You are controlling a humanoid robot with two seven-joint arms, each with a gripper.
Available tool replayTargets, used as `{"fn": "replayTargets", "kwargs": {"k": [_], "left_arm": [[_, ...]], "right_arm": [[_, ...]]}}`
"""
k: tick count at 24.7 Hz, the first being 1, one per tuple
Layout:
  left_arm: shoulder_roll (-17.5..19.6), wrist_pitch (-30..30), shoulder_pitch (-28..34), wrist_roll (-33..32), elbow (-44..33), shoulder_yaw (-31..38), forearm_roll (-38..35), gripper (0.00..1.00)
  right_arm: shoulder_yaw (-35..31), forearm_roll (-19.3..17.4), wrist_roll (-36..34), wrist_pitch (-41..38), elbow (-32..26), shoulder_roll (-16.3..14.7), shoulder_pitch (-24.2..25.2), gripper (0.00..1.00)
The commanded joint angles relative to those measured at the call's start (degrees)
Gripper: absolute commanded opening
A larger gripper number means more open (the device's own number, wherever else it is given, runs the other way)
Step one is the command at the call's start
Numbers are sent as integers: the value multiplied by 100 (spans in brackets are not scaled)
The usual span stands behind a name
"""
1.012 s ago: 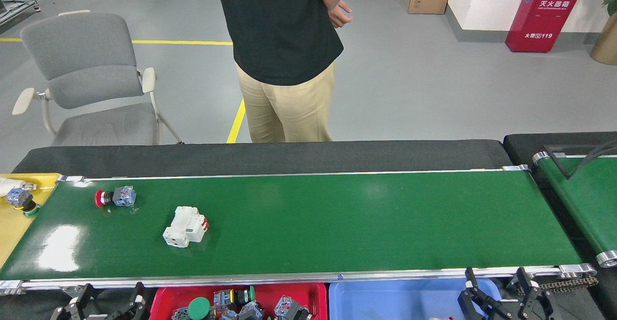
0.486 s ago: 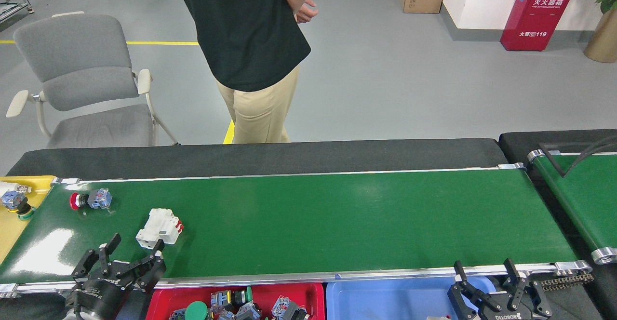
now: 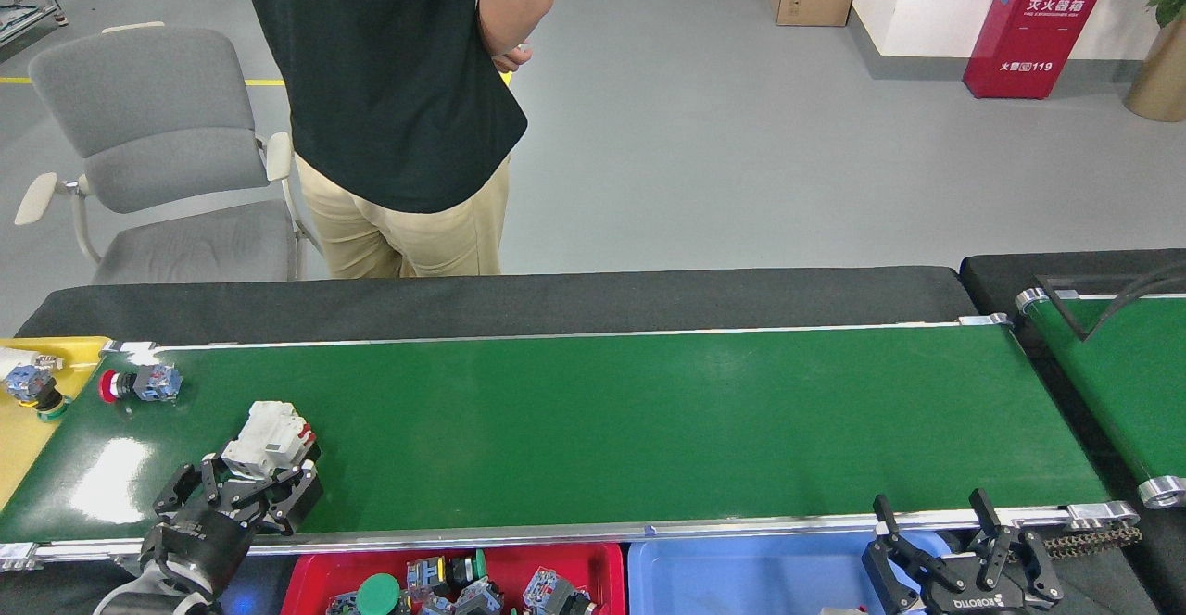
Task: Pick switch part from conveyor to tray
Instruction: 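Grasp the white relay block with the left gripper and lift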
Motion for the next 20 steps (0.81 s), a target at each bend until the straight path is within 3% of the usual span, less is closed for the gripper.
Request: {"fn": "replayTargets", "kwargs": {"k": [1, 3, 5, 8, 12, 17, 19, 20], "left_arm": [[59, -13, -88, 32, 48, -11, 60, 22], [24, -66, -53, 40, -5, -11, 201, 9], [-11, -145, 70, 40, -181, -37, 280, 5], [-319, -496, 272, -12, -1209, -310, 289, 3], [-811, -602, 755, -206, -2659, -1716, 262, 10], [-1470, -549, 870, -698, -2835, -3131, 210, 14], [-1514, -496, 922, -715, -2835, -3562, 210, 22], [-1514, -426, 940, -715, -2835, -3817, 218, 33]], "right_arm": [[-5, -20, -11, 22, -60, -29, -61, 98], [-5, -12, -2, 4, -60, -65, -52, 98], [-5, -12, -2, 4, -69, -65, -61, 98], [-5, -20, -2, 30, -69, -47, -114, 98], [-14, -20, -2, 66, -60, -56, -289, 98], [-84, -29, -11, 48, -69, -196, -325, 98], [-321, -117, -19, 39, -69, -196, -307, 98], [-427, -284, -11, 22, -69, -196, -272, 98]]}}
